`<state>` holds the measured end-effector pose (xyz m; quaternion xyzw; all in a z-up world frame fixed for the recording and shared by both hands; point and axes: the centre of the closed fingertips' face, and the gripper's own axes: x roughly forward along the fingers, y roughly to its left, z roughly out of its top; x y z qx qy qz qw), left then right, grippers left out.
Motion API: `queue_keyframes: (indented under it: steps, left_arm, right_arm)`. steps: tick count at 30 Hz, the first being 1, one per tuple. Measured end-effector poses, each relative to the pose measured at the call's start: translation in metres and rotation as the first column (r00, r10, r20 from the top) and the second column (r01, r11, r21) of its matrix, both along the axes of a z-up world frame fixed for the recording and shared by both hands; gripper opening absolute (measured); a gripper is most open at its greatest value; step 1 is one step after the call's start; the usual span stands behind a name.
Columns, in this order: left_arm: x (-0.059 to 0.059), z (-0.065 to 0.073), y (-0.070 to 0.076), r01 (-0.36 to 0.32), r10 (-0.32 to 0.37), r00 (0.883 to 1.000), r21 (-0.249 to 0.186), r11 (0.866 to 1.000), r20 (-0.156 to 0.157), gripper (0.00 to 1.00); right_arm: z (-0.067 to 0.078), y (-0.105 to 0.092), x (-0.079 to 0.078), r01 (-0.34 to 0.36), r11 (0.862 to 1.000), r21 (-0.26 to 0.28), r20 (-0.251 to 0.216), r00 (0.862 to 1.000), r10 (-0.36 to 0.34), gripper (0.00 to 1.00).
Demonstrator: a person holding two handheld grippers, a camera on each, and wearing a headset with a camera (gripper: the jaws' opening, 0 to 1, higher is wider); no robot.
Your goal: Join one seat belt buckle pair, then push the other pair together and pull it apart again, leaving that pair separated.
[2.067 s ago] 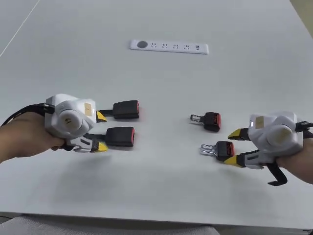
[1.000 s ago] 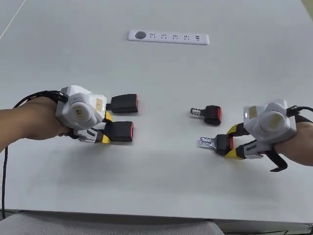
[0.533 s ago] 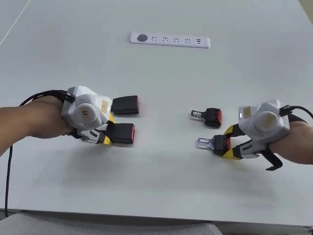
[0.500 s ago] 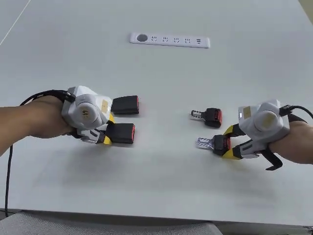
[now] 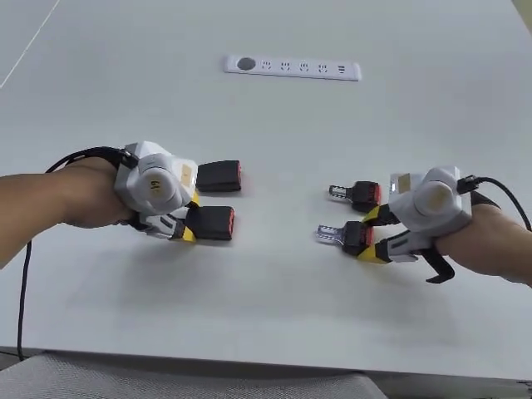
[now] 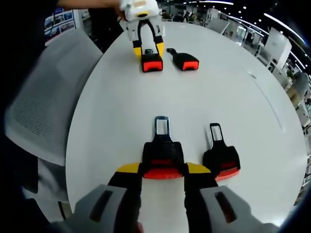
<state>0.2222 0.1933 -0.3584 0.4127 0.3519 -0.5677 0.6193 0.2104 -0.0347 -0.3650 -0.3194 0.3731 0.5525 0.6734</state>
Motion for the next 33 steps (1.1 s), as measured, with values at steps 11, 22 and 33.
queue_keyframes:
  steps: [11, 22, 33]
  left_arm:
    - [0.003, -0.003, 0.002, 0.000, 0.000, 1.000, 0.003, 1.000, -0.003, 0.31]
    - [0.014, -0.015, 0.006, 0.000, 0.000, 1.000, 0.001, 1.000, 0.001, 0.31]
    - [0.010, -0.013, 0.005, 0.002, -0.002, 1.000, 0.008, 1.000, -0.001, 0.31]
  right_arm:
    - [-0.001, 0.031, 0.001, 0.010, 0.998, 0.066, 0.008, 1.000, -0.011, 0.33]
    - [-0.004, 0.070, 0.006, 0.015, 0.992, 0.128, 0.008, 1.000, -0.016, 0.33]
    - [-0.006, 0.098, 0.013, -0.017, 0.991, 0.135, 0.015, 1.000, 0.015, 0.33]
